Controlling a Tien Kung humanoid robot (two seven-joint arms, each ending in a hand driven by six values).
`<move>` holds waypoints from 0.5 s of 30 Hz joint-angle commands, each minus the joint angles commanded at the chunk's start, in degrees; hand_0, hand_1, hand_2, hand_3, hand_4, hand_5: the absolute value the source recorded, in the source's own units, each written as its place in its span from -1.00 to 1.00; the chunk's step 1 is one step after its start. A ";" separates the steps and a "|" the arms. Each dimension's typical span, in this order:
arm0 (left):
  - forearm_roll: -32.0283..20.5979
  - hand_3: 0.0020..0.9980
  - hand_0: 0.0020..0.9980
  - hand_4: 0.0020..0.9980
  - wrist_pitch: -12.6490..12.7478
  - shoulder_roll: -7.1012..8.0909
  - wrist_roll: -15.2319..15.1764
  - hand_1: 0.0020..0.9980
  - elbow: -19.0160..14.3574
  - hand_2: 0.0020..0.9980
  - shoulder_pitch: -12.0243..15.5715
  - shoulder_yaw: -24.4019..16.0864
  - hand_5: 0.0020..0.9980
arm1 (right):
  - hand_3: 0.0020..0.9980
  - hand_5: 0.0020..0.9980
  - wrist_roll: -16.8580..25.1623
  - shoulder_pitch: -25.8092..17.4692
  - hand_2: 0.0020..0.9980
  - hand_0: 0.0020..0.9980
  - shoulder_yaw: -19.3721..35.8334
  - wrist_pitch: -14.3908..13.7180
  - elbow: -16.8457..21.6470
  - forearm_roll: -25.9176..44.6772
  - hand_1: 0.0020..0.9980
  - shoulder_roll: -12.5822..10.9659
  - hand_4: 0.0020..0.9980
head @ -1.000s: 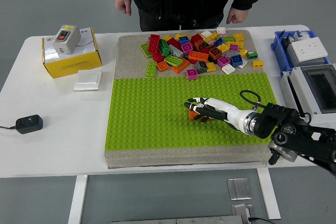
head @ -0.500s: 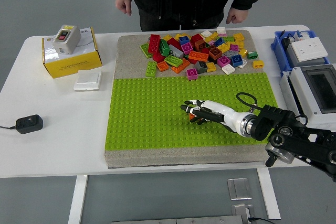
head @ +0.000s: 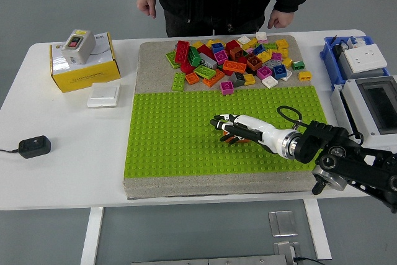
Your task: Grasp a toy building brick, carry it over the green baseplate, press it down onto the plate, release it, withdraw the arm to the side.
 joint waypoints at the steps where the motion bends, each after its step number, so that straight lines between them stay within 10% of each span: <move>1: 0.00 0.31 0.33 -0.22 0.00 -0.01 0.01 0.29 0.00 0.23 0.00 0.01 -0.05 | 1.00 1.00 0.01 0.04 0.82 0.56 0.39 0.07 0.35 0.03 0.61 -0.11 0.40; 15: -0.27 0.31 0.33 -0.21 0.06 -0.08 0.07 0.29 0.00 0.23 -0.08 0.24 -0.05 | 0.90 1.00 -2.41 0.13 0.69 0.47 1.65 0.08 2.17 -9.15 0.46 -1.12 0.40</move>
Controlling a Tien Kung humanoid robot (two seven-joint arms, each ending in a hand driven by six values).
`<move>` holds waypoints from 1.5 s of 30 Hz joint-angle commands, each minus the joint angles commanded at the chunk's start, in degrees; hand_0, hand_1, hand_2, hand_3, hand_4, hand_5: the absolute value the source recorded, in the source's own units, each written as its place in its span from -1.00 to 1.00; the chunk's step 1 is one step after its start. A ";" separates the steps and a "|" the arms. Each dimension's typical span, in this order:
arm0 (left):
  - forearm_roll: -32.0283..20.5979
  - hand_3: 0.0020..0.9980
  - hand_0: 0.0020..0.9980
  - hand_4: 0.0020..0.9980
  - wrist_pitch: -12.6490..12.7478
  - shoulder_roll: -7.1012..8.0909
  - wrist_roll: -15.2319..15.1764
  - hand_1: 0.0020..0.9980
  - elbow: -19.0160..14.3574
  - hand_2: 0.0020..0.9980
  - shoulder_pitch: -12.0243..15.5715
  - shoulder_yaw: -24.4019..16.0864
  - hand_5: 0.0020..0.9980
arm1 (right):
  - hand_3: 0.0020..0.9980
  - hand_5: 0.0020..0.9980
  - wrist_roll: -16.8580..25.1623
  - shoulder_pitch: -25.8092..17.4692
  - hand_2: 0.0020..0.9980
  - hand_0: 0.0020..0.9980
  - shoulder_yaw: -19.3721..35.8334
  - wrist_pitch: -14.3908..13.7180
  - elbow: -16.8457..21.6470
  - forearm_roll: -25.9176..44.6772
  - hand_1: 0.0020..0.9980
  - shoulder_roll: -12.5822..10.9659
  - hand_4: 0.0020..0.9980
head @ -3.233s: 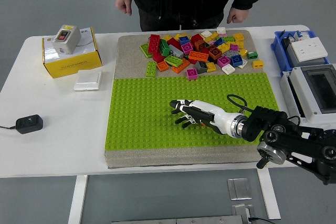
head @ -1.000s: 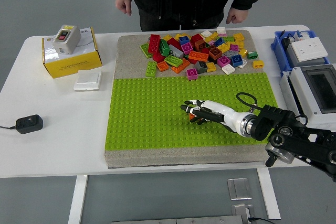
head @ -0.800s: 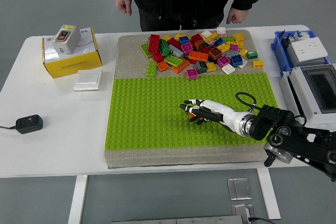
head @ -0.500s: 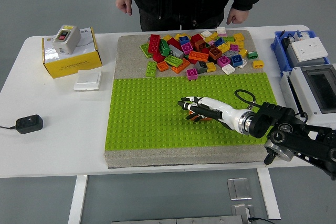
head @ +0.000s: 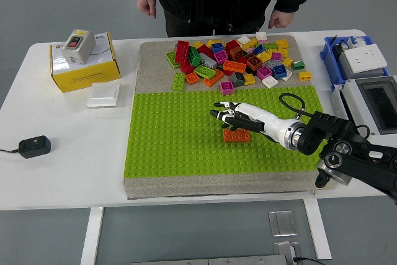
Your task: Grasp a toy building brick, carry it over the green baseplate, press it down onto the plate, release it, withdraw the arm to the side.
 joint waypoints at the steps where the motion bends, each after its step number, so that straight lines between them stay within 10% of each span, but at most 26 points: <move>1: -0.05 0.31 0.33 -0.21 0.01 0.00 0.01 0.29 0.00 0.23 -0.01 0.04 -0.05 | 0.90 1.00 -0.70 0.01 0.69 0.47 -0.06 0.28 0.17 -1.52 0.46 -0.07 0.40; 13: -1.33 0.31 0.33 -0.21 0.20 0.00 -0.10 0.29 0.00 0.23 0.01 1.59 -0.05 | 0.81 1.00 -8.32 2.75 0.64 0.38 0.09 1.61 2.90 -20.66 0.43 -0.08 0.40; 14: -1.28 0.30 0.33 -0.22 0.19 -0.03 -0.09 0.29 0.00 0.22 0.01 1.57 -0.05 | 0.60 1.00 -9.03 3.04 0.55 -0.18 -0.08 2.32 2.96 -22.55 0.17 -0.02 0.37; 17: -0.95 0.30 0.33 -0.22 0.14 -0.03 -0.05 0.29 0.00 0.22 0.02 1.25 -0.05 | 0.60 1.00 -10.33 3.39 0.55 -0.18 -0.61 3.95 2.82 -25.05 0.17 0.10 0.37; 31: 0.61 0.30 0.33 -0.23 -0.05 0.13 0.11 0.29 0.00 0.22 0.02 -0.33 -0.06 | 0.26 1.00 -13.95 5.02 0.47 -0.60 -2.57 9.06 2.36 -26.15 -0.27 1.46 -0.05; 32: 0.62 0.30 0.33 -0.23 -0.05 0.12 0.11 0.29 0.00 0.22 0.00 -0.34 -0.06 | -0.07 0.89 -13.97 5.07 0.49 -0.67 -2.65 9.08 2.27 -26.12 -0.35 1.55 -0.25; 45: 1.65 0.30 0.33 -0.23 -0.17 0.10 0.15 0.29 0.00 0.22 -0.11 -1.47 -0.06 | -0.17 0.81 -13.86 4.42 0.48 -0.72 -5.72 8.44 -2.76 -25.42 -0.41 3.27 -0.33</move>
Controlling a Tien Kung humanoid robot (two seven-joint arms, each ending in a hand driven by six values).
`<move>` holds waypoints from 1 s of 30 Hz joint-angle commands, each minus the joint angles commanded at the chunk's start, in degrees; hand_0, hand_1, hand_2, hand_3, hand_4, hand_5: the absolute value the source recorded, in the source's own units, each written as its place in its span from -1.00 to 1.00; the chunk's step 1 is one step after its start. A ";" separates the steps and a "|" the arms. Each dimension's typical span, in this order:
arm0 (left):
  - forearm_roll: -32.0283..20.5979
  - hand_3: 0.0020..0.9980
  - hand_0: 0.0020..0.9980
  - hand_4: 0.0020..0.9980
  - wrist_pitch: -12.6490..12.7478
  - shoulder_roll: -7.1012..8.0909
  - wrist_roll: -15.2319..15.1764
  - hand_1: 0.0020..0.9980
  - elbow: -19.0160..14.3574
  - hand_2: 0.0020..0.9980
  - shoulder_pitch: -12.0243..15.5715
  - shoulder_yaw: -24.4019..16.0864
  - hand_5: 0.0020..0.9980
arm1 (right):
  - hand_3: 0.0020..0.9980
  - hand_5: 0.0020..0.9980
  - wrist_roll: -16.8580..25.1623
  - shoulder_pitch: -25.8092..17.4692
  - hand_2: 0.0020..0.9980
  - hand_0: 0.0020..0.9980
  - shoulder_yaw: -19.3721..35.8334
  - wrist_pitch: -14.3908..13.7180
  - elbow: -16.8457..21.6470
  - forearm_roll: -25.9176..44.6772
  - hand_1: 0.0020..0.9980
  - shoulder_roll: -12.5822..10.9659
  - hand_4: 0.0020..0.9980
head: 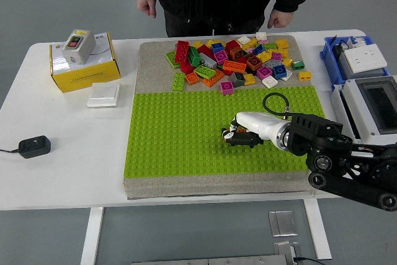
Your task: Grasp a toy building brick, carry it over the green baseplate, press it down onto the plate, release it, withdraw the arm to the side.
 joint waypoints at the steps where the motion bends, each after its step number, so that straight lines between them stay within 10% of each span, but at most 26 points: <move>1: 0.03 0.30 0.33 -0.23 0.00 0.00 0.00 0.29 0.00 0.22 0.00 -0.03 -0.06 | -0.17 0.81 0.02 -0.07 0.48 -0.72 -0.02 -0.04 -0.19 0.01 -0.41 0.03 -0.33; 30: -0.37 0.31 0.33 -0.22 0.07 -0.11 -0.09 0.29 0.00 0.21 -0.09 0.34 -0.05 | -0.18 0.76 1.33 -0.61 0.46 -0.74 1.22 -0.79 -1.75 1.30 -0.44 0.48 -0.30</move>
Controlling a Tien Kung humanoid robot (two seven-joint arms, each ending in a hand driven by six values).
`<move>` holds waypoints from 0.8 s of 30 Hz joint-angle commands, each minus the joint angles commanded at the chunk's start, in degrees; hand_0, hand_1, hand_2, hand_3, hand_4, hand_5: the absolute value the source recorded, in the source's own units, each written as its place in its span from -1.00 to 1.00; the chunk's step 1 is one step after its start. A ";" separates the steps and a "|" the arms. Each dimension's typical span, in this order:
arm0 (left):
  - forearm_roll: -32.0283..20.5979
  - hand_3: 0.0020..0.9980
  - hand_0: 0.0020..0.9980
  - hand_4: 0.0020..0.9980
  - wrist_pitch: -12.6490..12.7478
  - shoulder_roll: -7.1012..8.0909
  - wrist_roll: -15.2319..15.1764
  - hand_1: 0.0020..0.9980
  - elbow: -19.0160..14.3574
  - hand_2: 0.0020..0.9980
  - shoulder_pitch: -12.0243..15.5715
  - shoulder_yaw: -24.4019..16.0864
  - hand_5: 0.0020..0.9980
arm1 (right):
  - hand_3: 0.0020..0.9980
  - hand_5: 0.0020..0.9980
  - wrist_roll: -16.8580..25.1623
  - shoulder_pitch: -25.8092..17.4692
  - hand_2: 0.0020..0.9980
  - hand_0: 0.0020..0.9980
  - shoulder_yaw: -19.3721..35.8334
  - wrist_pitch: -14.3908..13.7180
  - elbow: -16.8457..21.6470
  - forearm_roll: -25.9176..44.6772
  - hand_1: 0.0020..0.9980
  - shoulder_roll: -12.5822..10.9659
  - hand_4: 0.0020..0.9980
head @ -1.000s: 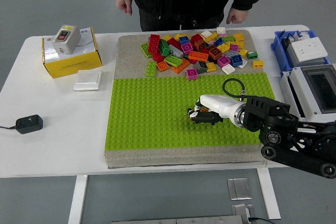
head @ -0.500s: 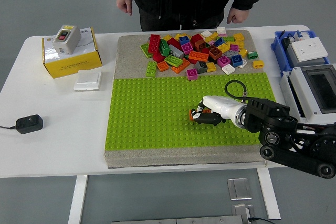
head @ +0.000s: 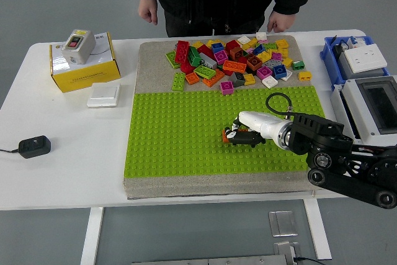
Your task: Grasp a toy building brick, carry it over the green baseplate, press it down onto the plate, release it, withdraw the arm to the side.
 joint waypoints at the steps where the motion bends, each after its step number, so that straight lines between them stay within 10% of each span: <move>1: 0.11 0.31 0.33 -0.22 -0.02 0.01 0.01 0.29 0.00 0.21 0.02 -0.12 -0.05 | -0.18 0.76 0.02 -0.03 0.46 -0.74 0.00 -0.04 -0.14 0.06 -0.44 0.05 -0.30; 24: -0.34 0.30 0.33 -0.22 0.02 -0.02 -0.18 0.29 0.00 0.20 -0.01 0.36 -0.05 | -0.21 0.73 -0.50 -0.98 0.45 -0.74 -2.69 -3.86 -3.37 -8.96 -0.44 1.87 -0.28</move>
